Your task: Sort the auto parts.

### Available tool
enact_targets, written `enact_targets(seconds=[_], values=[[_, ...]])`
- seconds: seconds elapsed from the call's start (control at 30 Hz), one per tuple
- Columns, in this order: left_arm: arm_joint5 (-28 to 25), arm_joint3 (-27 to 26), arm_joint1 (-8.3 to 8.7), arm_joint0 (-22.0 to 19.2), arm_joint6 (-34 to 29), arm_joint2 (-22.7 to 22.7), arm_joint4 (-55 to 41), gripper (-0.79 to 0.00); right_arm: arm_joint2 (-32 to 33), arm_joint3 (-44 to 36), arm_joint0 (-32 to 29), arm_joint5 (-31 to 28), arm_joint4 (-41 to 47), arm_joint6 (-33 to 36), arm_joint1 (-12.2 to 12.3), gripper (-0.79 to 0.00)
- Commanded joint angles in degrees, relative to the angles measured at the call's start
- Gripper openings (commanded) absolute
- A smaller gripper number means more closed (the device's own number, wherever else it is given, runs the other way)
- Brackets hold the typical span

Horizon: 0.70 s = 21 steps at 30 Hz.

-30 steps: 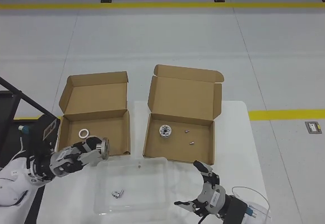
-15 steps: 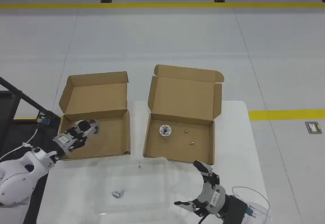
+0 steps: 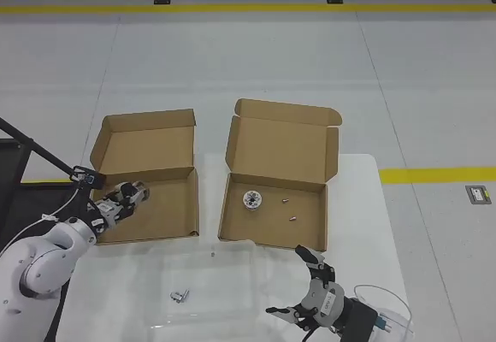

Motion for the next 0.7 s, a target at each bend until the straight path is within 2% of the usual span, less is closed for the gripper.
enact_targets(seconds=[0.0,0.07,0.17,0.3,0.43,0.67], values=[[2.61,0.03,-0.07,0.03,0.63,0.07,1.98,-0.785,0.00,0.00,0.00,0.00,0.00,0.00,0.00,0.000],[6.33,0.74,-0.38,-0.78,-0.21,1.95,5.02,-0.785,0.00,0.00,0.00,0.00,0.00,0.00,0.00,0.000],[8.76,5.49,-1.02,-5.08,-3.00,5.81,8.55,-0.785,0.00,0.00,0.00,0.00,0.00,0.00,0.00,0.000],[6.24,14.42,-2.30,-12.97,-7.10,11.60,9.44,-0.785,0.00,0.00,0.00,0.00,0.00,0.00,0.00,0.000],[5.57,23.11,-4.16,-19.89,-8.22,17.75,10.97,-0.785,0.00,0.00,0.00,0.00,0.00,0.00,0.00,0.000],[5.78,34.01,-7.78,-27.58,-5.24,26.48,13.41,-0.785,0.00,0.00,0.00,0.00,0.00,0.00,0.00,0.000]])
